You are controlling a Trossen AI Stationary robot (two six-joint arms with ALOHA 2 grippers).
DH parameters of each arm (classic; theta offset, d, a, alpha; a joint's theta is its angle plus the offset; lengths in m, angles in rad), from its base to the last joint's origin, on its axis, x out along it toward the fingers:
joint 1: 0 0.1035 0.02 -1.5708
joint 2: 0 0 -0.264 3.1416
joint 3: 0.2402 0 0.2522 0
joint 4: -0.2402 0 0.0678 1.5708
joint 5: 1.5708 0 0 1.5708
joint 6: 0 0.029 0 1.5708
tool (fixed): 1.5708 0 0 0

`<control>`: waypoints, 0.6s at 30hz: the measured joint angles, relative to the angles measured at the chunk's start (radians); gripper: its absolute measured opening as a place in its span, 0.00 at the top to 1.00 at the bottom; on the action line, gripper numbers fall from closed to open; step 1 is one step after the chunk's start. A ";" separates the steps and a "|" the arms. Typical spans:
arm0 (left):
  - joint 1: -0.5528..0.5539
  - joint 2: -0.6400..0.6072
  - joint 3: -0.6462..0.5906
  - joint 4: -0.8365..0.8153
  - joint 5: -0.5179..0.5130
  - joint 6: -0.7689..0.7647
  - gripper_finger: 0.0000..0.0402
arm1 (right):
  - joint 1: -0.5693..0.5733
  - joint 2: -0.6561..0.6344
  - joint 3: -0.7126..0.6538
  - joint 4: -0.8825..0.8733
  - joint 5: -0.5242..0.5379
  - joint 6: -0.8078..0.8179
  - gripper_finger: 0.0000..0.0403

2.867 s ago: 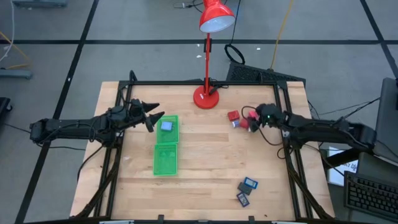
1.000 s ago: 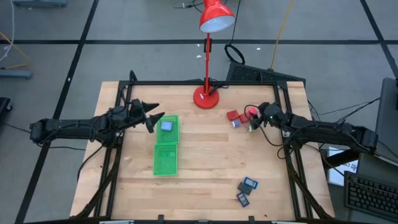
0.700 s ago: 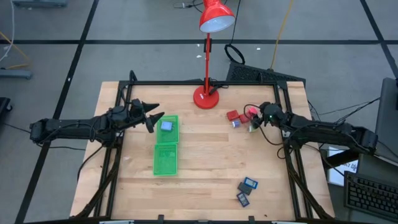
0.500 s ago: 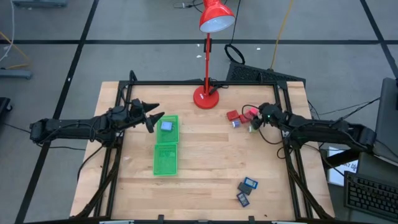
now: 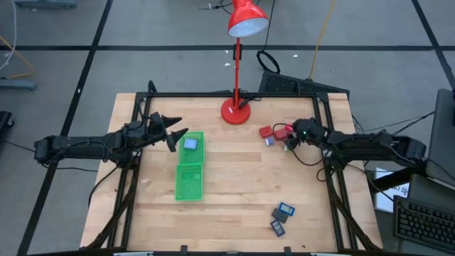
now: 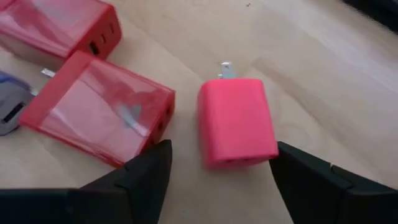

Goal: Pick & Place Office items
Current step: Put the pink charger adapter into the top green bin

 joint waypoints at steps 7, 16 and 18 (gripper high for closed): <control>0.000 0.000 0.000 0.000 0.000 0.000 0.29 | 0.000 0.018 0.000 0.007 -0.006 -0.019 0.49; 0.000 0.000 0.000 -0.001 0.000 -0.001 0.32 | 0.000 0.018 0.000 0.017 -0.001 -0.055 0.68; 0.000 0.000 0.000 -0.001 0.001 -0.002 0.32 | 0.000 0.018 0.000 0.026 -0.001 -0.055 0.71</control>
